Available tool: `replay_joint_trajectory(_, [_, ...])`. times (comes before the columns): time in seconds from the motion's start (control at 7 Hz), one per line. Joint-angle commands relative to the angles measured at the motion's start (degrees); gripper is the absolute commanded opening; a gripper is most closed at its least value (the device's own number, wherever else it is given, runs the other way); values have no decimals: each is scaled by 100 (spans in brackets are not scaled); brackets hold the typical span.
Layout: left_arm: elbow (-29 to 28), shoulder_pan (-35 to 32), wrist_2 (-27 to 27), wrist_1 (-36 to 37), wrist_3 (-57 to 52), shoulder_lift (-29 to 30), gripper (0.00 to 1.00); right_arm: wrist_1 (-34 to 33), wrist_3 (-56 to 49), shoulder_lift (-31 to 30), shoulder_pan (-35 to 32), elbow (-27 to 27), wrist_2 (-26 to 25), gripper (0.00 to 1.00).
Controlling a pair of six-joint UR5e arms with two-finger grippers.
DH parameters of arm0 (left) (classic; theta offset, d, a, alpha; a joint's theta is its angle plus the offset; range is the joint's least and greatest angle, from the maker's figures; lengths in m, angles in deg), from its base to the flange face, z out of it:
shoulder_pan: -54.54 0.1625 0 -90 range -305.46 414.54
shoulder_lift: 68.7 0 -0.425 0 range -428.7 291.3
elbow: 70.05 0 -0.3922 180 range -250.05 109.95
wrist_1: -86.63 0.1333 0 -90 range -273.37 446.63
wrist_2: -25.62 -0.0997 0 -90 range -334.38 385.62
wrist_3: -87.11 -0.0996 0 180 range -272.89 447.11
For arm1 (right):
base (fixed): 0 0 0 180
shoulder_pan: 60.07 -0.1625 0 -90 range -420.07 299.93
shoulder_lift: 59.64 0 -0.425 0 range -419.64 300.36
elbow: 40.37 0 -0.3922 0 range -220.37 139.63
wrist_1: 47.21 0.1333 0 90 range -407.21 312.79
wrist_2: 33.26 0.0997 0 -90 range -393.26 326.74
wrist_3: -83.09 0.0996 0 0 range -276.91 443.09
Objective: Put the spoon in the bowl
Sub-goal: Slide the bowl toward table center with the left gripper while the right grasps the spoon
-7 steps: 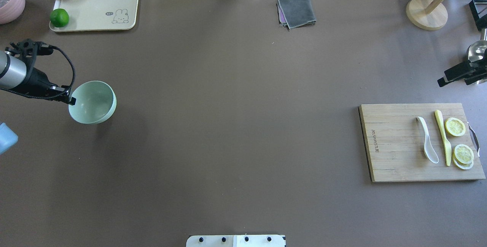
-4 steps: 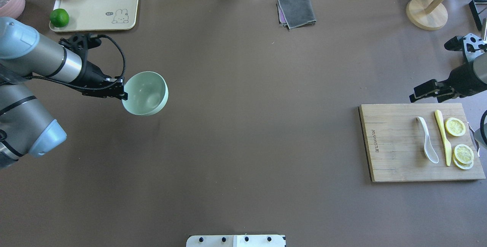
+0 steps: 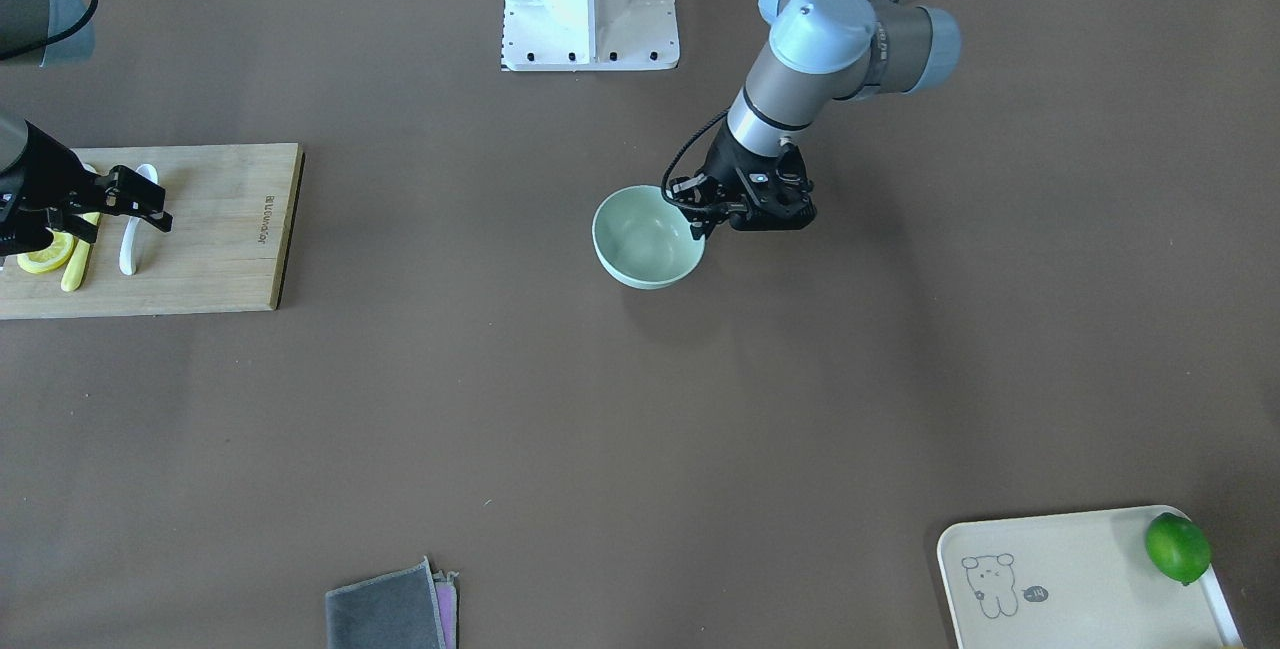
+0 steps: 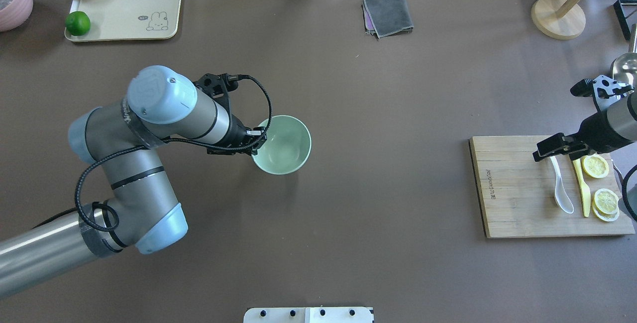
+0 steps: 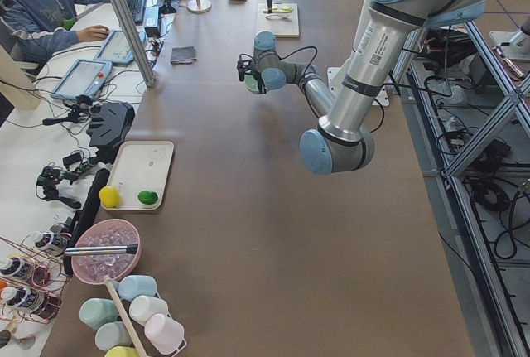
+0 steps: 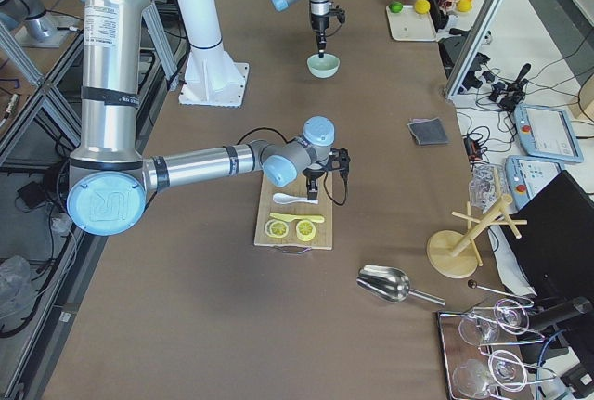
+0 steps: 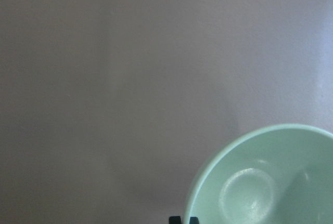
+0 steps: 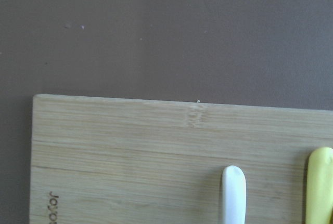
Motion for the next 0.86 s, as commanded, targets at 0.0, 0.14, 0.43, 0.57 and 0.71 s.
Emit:
replay_joint_trajectory(0.0, [-35,493,-517,75,85,285,0,0,-12,-150,81,-4,-65,99])
replay_joint_trajectory(0.14, [-53,617,-615,84,85,330,0,0,-12,-159,90,-21,-65,98])
replay_joint_trajectory(0.43, [-35,618,-625,75,85,348,0,-27,-3,-168,116,-74,-161,93])
replay_joint_trajectory(0.57, [-35,618,-625,75,77,348,0,-18,-3,-142,142,-170,-206,90])
replay_joint_trajectory(0.71, [8,618,-625,75,85,348,27,-18,-3,-142,142,-188,-206,88])
